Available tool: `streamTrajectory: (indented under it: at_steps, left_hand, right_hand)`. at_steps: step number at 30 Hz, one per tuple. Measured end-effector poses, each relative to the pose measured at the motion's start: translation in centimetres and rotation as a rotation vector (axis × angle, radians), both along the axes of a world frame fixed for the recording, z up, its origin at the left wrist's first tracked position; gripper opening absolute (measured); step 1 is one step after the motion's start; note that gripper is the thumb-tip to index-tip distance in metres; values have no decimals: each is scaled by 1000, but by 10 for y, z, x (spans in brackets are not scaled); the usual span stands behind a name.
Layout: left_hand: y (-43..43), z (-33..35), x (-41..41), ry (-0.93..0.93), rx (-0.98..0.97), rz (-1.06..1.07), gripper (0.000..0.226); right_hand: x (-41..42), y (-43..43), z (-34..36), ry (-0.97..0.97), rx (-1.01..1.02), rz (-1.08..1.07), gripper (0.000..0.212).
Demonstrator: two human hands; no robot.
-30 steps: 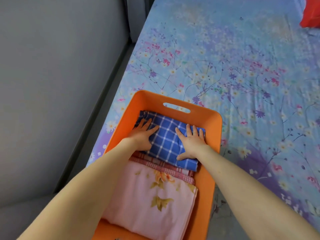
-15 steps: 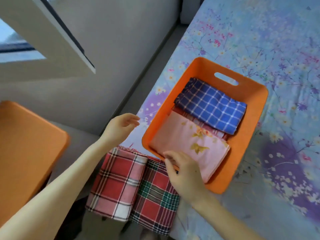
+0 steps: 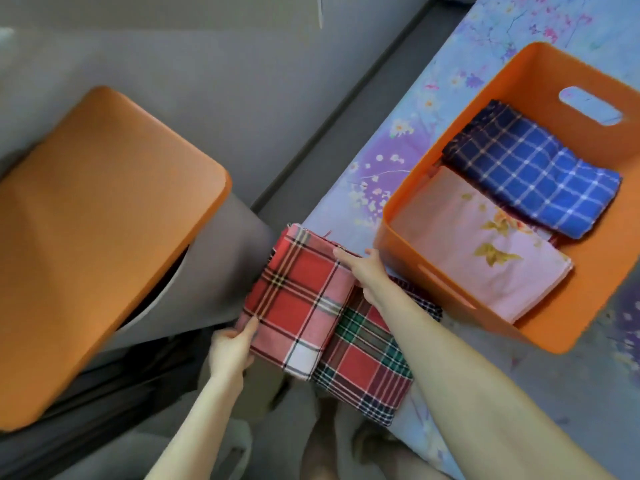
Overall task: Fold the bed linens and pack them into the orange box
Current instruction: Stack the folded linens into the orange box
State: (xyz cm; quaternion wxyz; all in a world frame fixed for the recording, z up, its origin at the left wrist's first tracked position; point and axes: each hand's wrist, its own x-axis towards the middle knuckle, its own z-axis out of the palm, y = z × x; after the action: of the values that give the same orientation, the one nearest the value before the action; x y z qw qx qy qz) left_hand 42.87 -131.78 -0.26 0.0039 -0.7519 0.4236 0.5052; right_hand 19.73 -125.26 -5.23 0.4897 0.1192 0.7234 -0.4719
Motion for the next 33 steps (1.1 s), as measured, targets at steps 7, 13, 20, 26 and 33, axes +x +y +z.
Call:
streamTrajectory:
  at_steps: [7, 13, 20, 26, 33]
  left_hand:
    - [41, -30, 19, 510, 628, 668, 61]
    - [28, -10, 36, 551, 478, 695, 44]
    - [6, 104, -15, 719, 166, 162, 33]
    - [9, 175, -159, 848, -174, -333, 38]
    - [19, 136, -298, 336, -507, -995, 36]
  right_hand:
    - [38, -2, 25, 180, 57, 80, 38]
    - [71, 42, 99, 285, 42, 215, 22]
    - [40, 109, 220, 487, -200, 146, 35]
    - [-46, 169, 248, 652, -73, -157, 31]
    - [-73, 191, 180, 561, 296, -261, 27]
